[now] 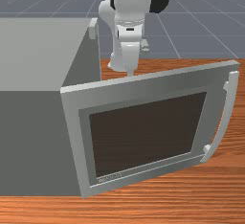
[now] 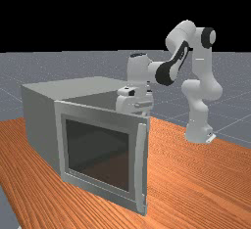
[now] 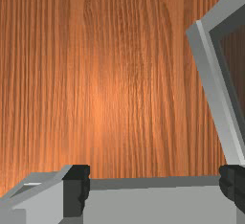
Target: Close the microwave
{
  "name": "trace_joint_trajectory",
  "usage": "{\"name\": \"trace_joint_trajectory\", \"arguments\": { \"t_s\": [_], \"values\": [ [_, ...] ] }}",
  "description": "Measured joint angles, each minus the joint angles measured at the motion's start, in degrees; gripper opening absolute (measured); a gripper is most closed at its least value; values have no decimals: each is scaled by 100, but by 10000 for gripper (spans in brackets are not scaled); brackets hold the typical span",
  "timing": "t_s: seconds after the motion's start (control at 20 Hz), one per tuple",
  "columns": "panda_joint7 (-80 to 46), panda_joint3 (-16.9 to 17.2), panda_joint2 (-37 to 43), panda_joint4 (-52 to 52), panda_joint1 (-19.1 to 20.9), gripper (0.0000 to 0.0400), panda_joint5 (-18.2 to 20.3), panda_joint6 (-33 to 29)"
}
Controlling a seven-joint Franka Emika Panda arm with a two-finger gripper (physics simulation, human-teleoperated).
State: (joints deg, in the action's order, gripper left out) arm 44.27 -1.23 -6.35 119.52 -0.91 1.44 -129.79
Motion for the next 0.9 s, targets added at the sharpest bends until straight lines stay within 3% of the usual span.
{"name": "trace_joint_trajectory", "arguments": {
  "t_s": [0.15, 0.35, 0.4, 0.45, 0.65, 0.7, 0.75, 0.85, 0.9],
  "values": [
    [22, 4, -91, -228, 5, 400, 3, 354],
    [88, 22, 6, -2, 31, 400, 10, 5],
    [-53, 36, -119, -236, 5, 400, -174, 241],
    [244, 13, -218, -373, 42, 400, -1, 273],
    [323, 15, -36, -697, 48, 400, -1, 871],
    [268, 25, 40, -844, 64, 400, 208, 1090],
    [331, 19, 100, -1039, 51, 400, 11, 1348],
    [379, 19, 195, -1452, 53, 400, 9, 1841],
    [168, 25, 361, -1356, 48, 400, 1, 1655]
  ]
}}
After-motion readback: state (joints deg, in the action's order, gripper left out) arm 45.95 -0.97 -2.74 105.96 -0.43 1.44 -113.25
